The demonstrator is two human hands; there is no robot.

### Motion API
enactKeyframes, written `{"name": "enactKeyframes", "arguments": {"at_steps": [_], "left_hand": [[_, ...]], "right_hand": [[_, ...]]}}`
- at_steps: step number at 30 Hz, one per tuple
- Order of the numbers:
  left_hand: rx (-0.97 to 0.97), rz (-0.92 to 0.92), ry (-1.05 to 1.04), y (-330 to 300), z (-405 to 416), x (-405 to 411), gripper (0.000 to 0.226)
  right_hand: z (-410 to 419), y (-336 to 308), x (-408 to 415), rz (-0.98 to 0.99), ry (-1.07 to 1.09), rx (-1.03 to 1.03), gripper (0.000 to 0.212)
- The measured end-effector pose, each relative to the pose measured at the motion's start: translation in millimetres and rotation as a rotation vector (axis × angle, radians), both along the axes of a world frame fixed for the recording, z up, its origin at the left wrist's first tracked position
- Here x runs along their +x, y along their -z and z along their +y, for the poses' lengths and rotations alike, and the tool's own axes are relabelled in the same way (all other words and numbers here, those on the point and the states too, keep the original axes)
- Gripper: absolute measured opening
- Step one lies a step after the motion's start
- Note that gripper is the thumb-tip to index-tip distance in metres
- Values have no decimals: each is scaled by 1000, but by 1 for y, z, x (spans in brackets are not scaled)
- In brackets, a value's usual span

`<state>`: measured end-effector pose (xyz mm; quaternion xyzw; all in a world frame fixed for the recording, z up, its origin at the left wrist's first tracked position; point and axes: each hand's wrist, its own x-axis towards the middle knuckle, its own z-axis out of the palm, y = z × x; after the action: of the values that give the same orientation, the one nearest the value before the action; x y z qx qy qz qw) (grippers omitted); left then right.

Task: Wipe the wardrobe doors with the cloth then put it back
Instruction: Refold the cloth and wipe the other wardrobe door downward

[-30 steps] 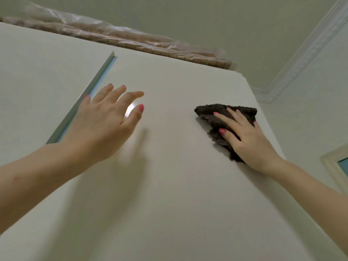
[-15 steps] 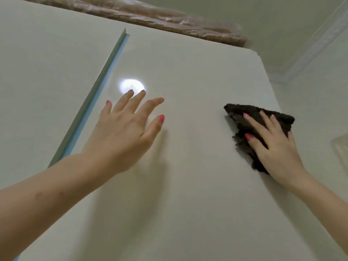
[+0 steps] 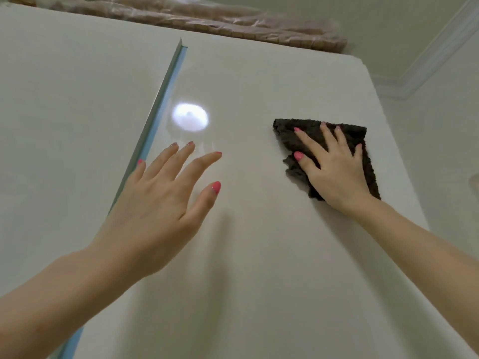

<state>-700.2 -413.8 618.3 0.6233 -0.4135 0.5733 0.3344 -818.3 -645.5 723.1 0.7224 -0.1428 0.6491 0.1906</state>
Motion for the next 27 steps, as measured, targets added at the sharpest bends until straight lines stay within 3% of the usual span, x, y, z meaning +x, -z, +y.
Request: {"name": "enactKeyframes", "arguments": {"at_steps": [5,7,10,17,20,25,27], "left_hand": [[-17,31,42,7,-3,7,61],[-6,28,36,9,-6,8,62],[13,6,44,10,-7,11,62],[12,18,15,20,44,38,63],[18,35,-24,23,66,49,64],[15,32,-9,21,76,54,67],[46,14,-27,23,79,53,66]], "right_hand": [[34,119,26,367,-33,-539,51],[36,133,30,482,-3,-655,49],[40,99,35,461,-16,-625,50],[109,-20,86,159,-61,-102,48],[131,-3,106,164,-49,-140,49],[155,88,131,310,-85,-530,55],[153,94,131,398,-66,-538,56]]}}
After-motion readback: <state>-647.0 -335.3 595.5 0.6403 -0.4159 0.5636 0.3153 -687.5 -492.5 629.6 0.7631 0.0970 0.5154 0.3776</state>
